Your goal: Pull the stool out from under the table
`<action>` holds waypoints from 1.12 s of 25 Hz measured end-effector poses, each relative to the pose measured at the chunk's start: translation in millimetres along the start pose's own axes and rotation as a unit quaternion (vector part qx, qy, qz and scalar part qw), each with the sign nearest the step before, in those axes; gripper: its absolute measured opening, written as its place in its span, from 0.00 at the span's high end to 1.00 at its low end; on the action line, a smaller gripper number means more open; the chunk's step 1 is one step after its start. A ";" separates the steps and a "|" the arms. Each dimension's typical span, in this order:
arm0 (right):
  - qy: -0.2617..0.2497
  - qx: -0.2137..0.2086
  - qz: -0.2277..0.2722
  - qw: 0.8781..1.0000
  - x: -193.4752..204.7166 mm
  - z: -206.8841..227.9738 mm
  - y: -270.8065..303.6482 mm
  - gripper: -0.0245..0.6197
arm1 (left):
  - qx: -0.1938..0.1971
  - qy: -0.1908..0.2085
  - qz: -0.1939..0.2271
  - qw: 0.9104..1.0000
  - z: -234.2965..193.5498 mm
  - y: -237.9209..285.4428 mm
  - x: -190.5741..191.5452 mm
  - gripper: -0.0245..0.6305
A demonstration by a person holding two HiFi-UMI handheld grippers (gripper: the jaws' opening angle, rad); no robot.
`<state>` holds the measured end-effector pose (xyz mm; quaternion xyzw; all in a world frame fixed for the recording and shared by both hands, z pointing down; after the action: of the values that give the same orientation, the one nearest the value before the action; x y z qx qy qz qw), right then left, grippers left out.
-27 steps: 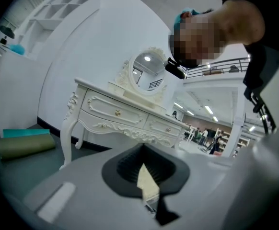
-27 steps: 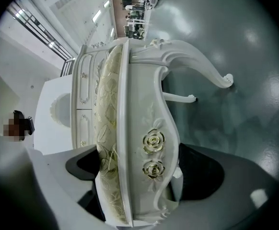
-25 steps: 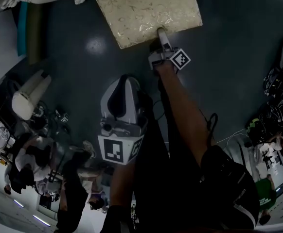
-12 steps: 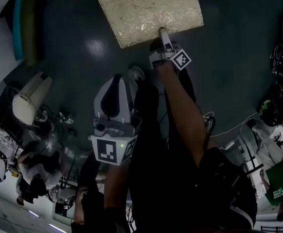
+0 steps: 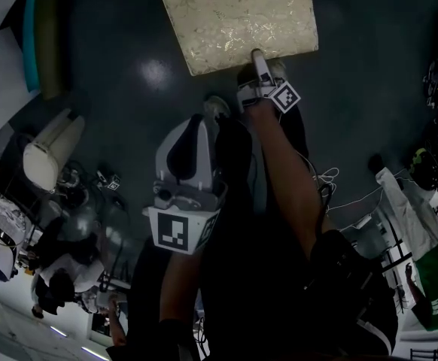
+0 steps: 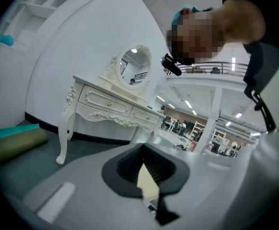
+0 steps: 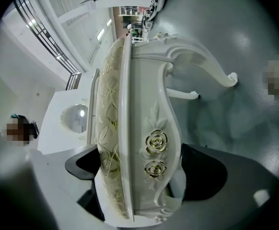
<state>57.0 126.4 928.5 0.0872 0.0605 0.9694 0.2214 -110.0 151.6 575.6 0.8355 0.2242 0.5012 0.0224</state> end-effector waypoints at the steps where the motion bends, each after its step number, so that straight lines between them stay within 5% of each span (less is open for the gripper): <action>1: -0.002 -0.003 -0.006 1.000 0.2 -1.5 1.3 0.16 | 0.002 0.000 0.000 1.000 1.4 0.0 0.0 0.95; 6: 0.005 0.009 -0.037 0.999 2.7 -9.2 -5.3 0.16 | 0.002 -0.005 -0.002 1.000 5.8 -1.7 -0.1 0.95; 10: -0.008 0.010 -0.057 0.998 -2.9 -27.3 -19.3 0.26 | -0.001 -0.008 0.007 1.000 14.6 -4.7 -11.4 0.95; 12: -0.014 0.012 -0.077 0.997 -6.5 -44.3 -21.5 0.41 | 0.000 -0.012 0.011 1.000 21.6 -4.6 -21.3 0.95; 13: -0.020 0.013 -0.089 0.996 -9.1 -55.1 -24.4 0.39 | 0.001 -0.014 0.012 1.000 26.8 -5.5 -27.1 0.95; 14: -0.028 0.015 -0.098 0.995 -12.4 -67.5 -28.5 0.53 | 0.002 -0.015 0.012 1.000 33.1 -7.2 -34.0 0.95; 16: -0.048 0.021 -0.106 0.993 -20.8 -94.0 -36.3 0.65 | 0.007 -0.015 0.013 1.000 47.3 -12.6 -50.8 0.95; 20: -0.073 0.032 -0.105 0.991 -38.4 -147.7 -39.7 0.82 | 0.023 -0.007 0.026 0.999 74.3 -22.7 -87.4 0.95; 23: -0.096 0.078 -0.116 0.986 -50.9 -188.4 -53.2 0.97 | 0.027 -0.001 0.033 0.999 96.5 -34.2 -118.3 0.95; 28: -0.106 0.064 -0.130 0.984 -63.8 -265.4 -46.9 0.97 | 0.023 0.008 0.052 0.998 114.4 -48.5 -168.3 0.95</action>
<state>81.2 119.4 652.7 0.1946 0.1094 0.9119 0.3444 -97.0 149.8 366.8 0.8421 0.1923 0.5032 -0.0247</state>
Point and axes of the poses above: the fingertips, and each gripper's own axes: y forward along the fingers, z to its right, x out of its underside, the point moved 4 cm from there along -y, backward along the fingers, and after that the axes turned 8 degrees about -y, right-handed, at the moved point
